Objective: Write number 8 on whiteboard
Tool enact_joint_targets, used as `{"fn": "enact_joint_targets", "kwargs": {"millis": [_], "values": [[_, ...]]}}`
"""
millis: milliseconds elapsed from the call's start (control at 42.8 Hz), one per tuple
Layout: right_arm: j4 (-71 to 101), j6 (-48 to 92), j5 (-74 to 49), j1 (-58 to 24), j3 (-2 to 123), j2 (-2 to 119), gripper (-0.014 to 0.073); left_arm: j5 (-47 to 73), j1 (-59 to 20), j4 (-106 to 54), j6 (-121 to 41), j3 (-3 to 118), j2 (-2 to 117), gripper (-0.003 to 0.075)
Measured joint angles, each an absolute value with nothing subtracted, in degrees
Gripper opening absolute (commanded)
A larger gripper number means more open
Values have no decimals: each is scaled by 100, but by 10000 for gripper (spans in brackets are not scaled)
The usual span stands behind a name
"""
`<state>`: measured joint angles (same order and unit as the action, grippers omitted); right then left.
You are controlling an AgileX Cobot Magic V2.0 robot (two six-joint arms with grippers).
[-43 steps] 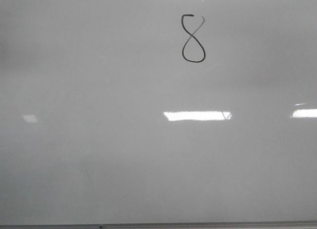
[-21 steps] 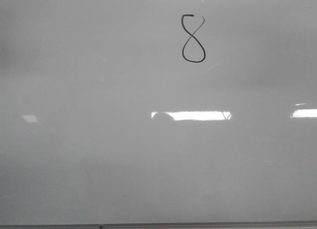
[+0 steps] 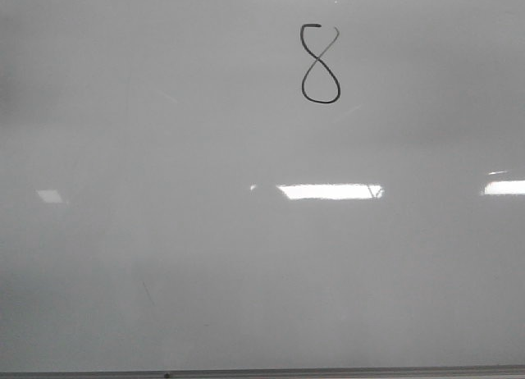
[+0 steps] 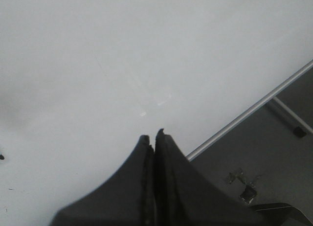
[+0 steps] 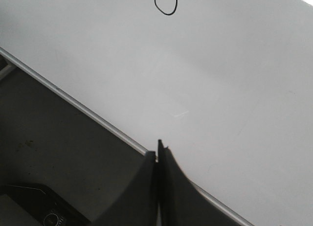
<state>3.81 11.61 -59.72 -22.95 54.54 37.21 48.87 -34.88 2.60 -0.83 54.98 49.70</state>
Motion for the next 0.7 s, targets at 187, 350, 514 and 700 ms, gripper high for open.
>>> {"fn": "enact_joint_targets", "kwargs": {"millis": [187, 350, 514, 700], "values": [[381, 1161, -5972, -2295, 5454, 3721, -69, 4887, -3488, 238, -85, 5498, 4970, -20], [381, 1161, -5972, -2295, 5454, 3721, -69, 4887, -3488, 238, -85, 5498, 4970, -20], [381, 1161, -5972, -2295, 5454, 3721, -69, 4887, -3488, 238, -96, 5498, 4970, -20], [381, 1161, -5982, -2295, 5454, 3721, -69, 4887, -3474, 276, -96, 5474, 4947, -20]]}}
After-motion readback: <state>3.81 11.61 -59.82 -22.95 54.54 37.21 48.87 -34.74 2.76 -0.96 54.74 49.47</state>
